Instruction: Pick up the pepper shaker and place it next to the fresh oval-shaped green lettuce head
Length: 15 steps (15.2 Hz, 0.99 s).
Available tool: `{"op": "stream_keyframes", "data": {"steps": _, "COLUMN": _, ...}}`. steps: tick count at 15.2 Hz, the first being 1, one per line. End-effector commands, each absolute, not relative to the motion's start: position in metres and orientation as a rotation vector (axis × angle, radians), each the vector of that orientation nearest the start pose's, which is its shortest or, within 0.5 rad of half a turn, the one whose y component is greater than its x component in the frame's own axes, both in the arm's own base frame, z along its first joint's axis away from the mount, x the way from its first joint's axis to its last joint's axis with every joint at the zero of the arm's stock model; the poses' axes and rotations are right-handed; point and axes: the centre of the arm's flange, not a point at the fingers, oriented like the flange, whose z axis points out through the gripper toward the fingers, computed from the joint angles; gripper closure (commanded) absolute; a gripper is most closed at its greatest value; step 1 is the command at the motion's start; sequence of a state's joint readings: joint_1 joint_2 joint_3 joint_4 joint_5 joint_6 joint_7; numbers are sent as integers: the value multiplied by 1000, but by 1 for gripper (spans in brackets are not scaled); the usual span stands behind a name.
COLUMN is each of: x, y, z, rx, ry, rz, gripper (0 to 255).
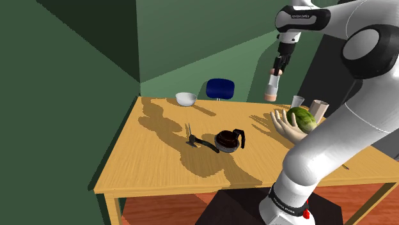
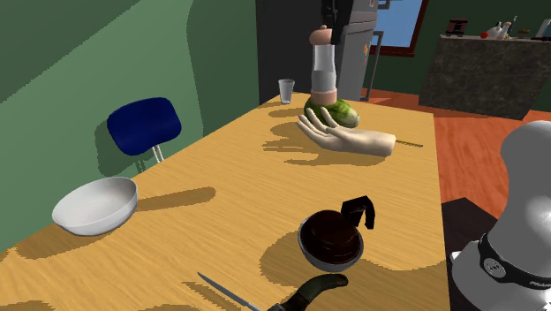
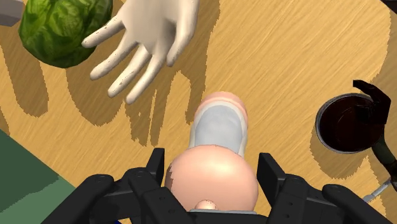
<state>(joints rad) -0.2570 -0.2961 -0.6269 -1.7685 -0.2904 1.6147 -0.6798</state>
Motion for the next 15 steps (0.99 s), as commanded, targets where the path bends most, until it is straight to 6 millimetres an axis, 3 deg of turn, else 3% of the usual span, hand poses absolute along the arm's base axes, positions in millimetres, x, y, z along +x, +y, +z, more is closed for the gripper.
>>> {"op": "stream_keyframes", "data": {"steps": 1, "x": 222, "y": -435, "z": 657, "rx": -3272, "ry": 311, "rz": 33, "gripper": 255}}
{"op": "stream_keyframes", "data": {"steps": 15, "x": 61, "y": -526, "z": 658, "rx": -3272, "ry": 311, "rz": 33, "gripper": 255}}
